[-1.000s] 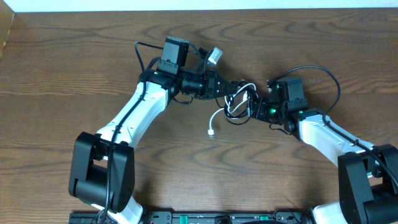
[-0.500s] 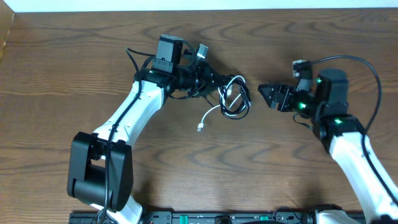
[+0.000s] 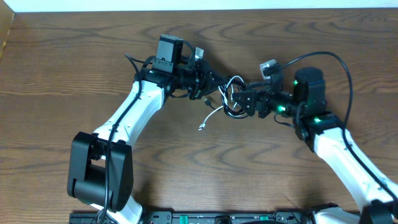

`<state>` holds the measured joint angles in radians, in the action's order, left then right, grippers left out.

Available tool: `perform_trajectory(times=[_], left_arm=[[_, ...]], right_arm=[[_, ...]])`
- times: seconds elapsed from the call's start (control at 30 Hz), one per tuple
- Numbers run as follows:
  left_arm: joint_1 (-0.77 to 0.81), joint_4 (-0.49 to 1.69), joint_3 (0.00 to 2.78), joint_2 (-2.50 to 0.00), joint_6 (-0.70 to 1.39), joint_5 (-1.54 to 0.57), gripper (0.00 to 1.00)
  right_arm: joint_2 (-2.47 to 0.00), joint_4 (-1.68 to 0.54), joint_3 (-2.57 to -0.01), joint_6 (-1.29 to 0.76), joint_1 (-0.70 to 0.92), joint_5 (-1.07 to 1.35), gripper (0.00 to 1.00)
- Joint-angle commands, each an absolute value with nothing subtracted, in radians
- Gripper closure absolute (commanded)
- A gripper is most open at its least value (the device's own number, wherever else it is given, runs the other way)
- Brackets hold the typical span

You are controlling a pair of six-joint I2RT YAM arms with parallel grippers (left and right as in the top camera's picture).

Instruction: Untangle cables

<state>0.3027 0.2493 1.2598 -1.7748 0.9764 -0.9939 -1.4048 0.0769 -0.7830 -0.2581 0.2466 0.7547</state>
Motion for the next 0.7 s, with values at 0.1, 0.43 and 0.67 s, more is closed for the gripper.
perform_trajectory(times=[0.1,0.43,0.67], left_arm=[[0.300,0.245,1.274,-1.777,1.034,-1.092,0.92],[0.300,0.245,1.274,-1.777,1.057,-1.116,0.93],[0.300,0.244,1.274,-1.777,1.057,-1.118,0.92]], right_arm=[[-1.514,0.223,-0.794,-0.254,0.257,0.941,0.36],[-1.600,0.314,-0.794,-0.292,0.260,1.019,0.59],[-1.608,0.349,-0.794,-0.302,0.277,1.080,0.71]])
